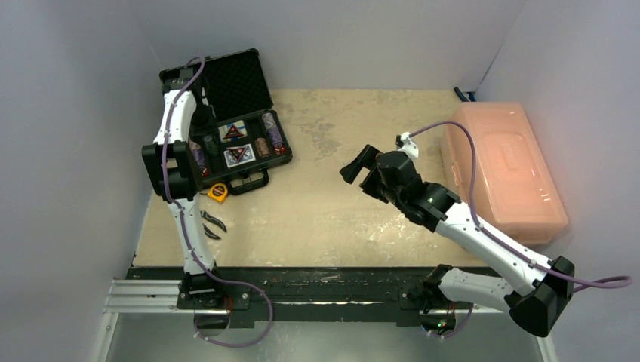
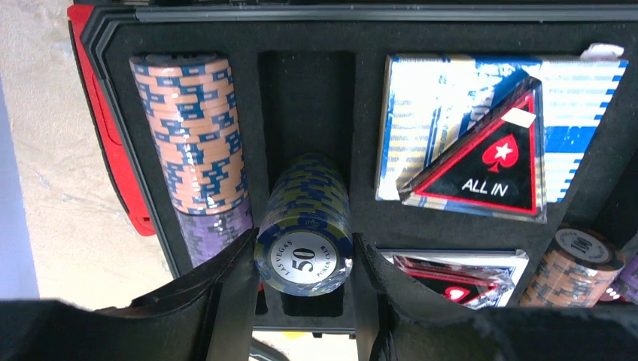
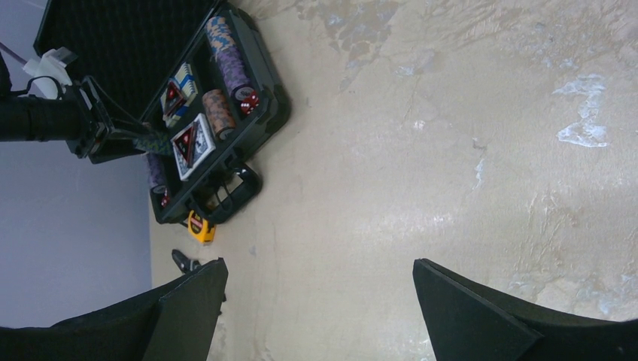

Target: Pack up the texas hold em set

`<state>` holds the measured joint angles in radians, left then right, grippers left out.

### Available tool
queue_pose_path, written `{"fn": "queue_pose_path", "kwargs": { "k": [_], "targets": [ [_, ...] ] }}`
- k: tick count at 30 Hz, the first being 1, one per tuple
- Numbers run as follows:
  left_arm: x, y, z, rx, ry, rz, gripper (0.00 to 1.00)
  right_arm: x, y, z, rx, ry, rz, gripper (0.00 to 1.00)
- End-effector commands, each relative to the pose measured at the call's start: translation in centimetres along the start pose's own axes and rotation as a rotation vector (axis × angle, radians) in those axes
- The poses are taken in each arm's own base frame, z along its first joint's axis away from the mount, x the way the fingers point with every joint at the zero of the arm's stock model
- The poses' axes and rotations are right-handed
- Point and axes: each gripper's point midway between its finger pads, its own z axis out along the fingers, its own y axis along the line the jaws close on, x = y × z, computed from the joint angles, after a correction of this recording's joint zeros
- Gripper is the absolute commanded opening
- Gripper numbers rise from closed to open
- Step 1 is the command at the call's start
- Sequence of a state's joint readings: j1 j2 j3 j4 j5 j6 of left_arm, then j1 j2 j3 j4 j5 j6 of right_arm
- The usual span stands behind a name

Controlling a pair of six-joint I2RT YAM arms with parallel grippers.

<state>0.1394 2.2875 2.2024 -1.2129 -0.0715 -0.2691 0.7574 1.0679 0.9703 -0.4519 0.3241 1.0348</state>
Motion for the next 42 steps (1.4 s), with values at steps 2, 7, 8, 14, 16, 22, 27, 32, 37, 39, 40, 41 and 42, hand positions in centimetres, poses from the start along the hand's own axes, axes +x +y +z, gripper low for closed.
{"fn": "queue_pose_path", "kwargs": {
  "k": [2,7,8,14,16,22,27,32,37,39,40,41,42],
  "targets": [
    [-2.6,0.9,-0.4,0.001,-0.071,-0.030,0.00,-1.8,1.4,0.0,-0.022,-0.048,-0.007,0.99],
    [-3.7,0.5,0.0,0.035,-0.087,-0.041,0.01,-1.8,1.5,0.5,-0.016,-0.042,-0.017,0.99],
    [-3.8,0.4,0.2,0.038,-0.088,-0.042,0.02,-1.7,1.5,0.7,-0.016,-0.039,-0.019,0.99],
    [-4.5,0.4,0.9,0.049,-0.101,-0.055,0.16,-1.5,1.4,1.4,-0.007,-0.025,-0.026,0.99],
    [-4.9,0.3,1.0,0.059,-0.112,-0.058,0.29,-1.5,1.4,1.6,-0.003,-0.023,-0.028,0.99],
    [-7.0,0.0,0.9,0.078,-0.178,-0.057,0.61,-1.5,1.3,2.4,0.008,-0.015,-0.037,0.99],
    [-8.7,-0.3,1.3,0.100,-0.228,-0.061,0.73,-1.5,1.2,3.1,0.017,-0.007,-0.040,0.99],
    [-9.5,-0.3,0.0,0.108,-0.268,-0.075,0.68,-1.5,1.2,3.7,0.024,0.003,-0.045,0.99],
    [-7.6,-0.5,-1.5,0.138,-0.258,-0.097,0.44,-1.3,1.6,4.3,0.009,0.018,-0.038,0.99],
    [-6.4,-0.6,-1.7,0.148,-0.236,-0.107,0.36,-1.2,1.8,4.3,0.000,0.028,-0.036,0.99],
    [-5.8,-0.6,-1.8,0.151,-0.221,-0.115,0.34,-1.0,1.9,4.3,-0.003,0.035,-0.036,0.99],
    [-5.3,-0.7,-1.8,0.158,-0.207,-0.119,0.32,-1.0,1.9,4.3,-0.006,0.038,-0.035,0.99],
    [-4.6,-0.8,-1.6,0.163,-0.186,-0.121,0.30,-0.9,1.9,4.3,-0.008,0.043,-0.034,0.99]
  ]
}}
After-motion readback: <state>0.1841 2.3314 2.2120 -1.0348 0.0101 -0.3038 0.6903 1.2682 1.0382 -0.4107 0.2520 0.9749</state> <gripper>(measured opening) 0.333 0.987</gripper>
